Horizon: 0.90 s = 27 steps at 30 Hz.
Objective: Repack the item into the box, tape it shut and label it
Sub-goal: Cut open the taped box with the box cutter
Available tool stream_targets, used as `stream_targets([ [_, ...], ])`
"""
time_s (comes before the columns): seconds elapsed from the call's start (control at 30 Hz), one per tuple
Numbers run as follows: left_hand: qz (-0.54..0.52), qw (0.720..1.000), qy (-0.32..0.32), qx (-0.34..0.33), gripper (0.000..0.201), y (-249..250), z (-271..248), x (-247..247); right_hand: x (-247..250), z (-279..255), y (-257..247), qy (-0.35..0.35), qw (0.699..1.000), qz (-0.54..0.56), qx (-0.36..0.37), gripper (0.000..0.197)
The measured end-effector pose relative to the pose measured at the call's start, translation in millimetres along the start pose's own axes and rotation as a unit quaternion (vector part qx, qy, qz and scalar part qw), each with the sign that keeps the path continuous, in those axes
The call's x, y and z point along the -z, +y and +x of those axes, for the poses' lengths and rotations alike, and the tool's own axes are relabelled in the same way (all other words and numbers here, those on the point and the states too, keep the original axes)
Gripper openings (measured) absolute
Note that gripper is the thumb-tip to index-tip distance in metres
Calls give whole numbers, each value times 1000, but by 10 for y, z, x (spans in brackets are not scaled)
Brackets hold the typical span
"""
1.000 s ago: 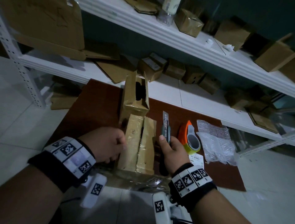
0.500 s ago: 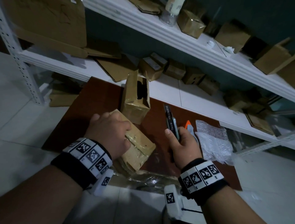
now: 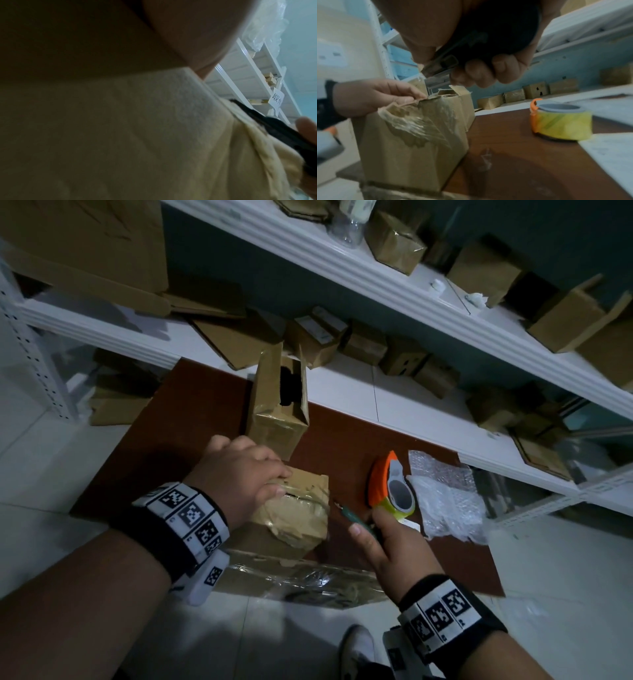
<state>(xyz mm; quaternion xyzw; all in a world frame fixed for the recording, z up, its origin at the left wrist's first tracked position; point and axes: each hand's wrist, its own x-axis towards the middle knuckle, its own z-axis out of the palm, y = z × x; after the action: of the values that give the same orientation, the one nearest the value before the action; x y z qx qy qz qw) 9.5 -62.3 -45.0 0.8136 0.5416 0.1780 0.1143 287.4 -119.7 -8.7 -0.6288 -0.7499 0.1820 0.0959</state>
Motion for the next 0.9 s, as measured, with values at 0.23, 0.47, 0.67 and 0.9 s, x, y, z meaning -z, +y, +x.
stream_targets([
  [0.23, 27, 999, 45, -1, 44, 68, 9, -31, 102, 14, 111, -21, 991, -134, 15, 72],
  [0.47, 40, 998, 47, 2, 42, 79, 33, -53, 122, 99, -24, -34, 985, -170, -18, 51],
  [0.67, 41, 998, 56, 2, 36, 86, 22, -67, 42, 179, -171, -33, 981, -182, -51, 46],
  [0.9, 30, 997, 65, 18, 44, 84, 37, -45, 217, 174, 167, -21, 965, -219, -145, 49],
])
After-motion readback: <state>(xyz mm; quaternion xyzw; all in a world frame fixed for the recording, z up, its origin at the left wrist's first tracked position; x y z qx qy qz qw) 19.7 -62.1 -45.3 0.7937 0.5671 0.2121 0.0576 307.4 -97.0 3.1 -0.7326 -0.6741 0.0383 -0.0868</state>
